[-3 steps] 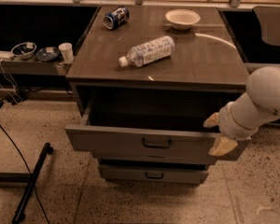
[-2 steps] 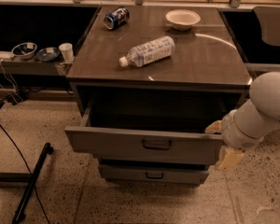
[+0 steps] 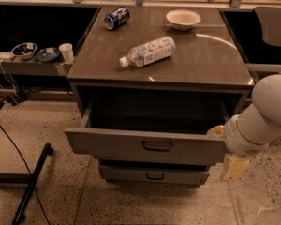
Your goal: Open top drawer
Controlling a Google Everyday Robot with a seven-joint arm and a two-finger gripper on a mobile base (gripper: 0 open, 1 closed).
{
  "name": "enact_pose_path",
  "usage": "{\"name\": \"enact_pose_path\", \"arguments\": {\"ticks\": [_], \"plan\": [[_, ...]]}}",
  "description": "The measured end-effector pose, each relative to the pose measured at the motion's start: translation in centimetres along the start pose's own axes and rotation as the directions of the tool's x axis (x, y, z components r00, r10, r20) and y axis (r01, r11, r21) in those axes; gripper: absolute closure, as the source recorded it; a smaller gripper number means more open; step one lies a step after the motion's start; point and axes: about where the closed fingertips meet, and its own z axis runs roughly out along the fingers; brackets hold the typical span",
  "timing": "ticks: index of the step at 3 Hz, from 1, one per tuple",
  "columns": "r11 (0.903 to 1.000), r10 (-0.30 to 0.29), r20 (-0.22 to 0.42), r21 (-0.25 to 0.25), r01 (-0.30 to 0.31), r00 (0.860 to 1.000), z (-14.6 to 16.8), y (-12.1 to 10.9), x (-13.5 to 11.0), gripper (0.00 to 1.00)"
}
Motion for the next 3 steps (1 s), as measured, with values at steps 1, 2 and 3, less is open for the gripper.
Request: {"name": "enact_pose_path", "arguments": {"ticks": [1, 2, 3], "plan": [[0.9997, 0.005, -0.014, 0.025, -0.005, 1.0, -0.3, -2.1, -0.3, 0.28], [0.9984, 0.043, -0.027, 0.036, -0.042, 0.999, -0.7, -5.6, -0.4, 0.33], [0.9942, 0.095, -0.025, 0.052, -0.094, 0.995, -1.6, -9.0, -0.5, 0.5]]}}
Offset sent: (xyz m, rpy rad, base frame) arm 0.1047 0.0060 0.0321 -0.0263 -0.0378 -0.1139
